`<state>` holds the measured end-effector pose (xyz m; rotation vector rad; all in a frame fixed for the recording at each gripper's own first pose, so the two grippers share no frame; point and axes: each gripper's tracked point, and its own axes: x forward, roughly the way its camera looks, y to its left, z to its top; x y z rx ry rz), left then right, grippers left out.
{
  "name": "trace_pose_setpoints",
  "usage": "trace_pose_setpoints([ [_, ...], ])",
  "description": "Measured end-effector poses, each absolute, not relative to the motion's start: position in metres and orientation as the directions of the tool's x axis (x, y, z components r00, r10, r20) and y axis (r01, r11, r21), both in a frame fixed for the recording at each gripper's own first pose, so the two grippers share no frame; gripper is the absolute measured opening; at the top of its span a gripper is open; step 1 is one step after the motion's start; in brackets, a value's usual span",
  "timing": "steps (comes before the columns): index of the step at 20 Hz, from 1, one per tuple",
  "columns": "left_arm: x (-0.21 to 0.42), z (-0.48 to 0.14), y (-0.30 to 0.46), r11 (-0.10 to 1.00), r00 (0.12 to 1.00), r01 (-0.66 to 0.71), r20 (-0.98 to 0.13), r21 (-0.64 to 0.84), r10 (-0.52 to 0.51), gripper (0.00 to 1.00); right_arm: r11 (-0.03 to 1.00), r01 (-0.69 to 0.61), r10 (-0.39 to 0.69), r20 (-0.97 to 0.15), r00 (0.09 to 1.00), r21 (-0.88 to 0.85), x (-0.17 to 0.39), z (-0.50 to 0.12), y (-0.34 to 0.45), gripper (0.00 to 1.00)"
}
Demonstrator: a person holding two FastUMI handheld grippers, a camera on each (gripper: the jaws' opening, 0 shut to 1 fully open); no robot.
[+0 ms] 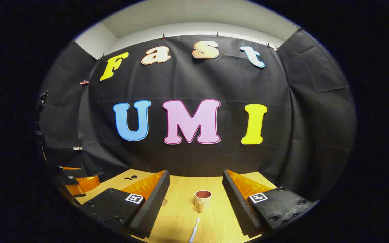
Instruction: Put the toothbrush and toothpaste on the desktop into the cup, then pick up the cup and place it on the coaster on the desktop.
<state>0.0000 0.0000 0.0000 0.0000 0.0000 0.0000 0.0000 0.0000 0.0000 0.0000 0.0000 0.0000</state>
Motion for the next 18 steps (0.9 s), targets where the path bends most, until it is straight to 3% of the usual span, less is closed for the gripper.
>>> trace_pose_setpoints([
  [3, 0.005, -0.001, -0.008, 1.0, 1.0, 0.012, -0.003, 0.017, -0.012, 0.99, 1.0, -0.018, 0.018, -0.013, 1.0, -0.003, 0.006, -0.004, -0.002, 1.0],
  [4, 0.007, -0.004, -0.009, 1.0, 1.0, 0.01, -0.011, 0.02, -0.01, 0.99, 1.0, -0.022, 0.022, -0.019, 1.0, 0.002, 0.007, -0.006, 0.0, 0.96],
  [18, 0.02, -0.011, -0.032, 0.999, 0.998, 0.027, -0.054, 0.04, -0.025, 0.99, 0.997, -0.079, 0.08, -0.058, 0.995, 0.019, 0.01, -0.018, 0.002, 0.96],
])
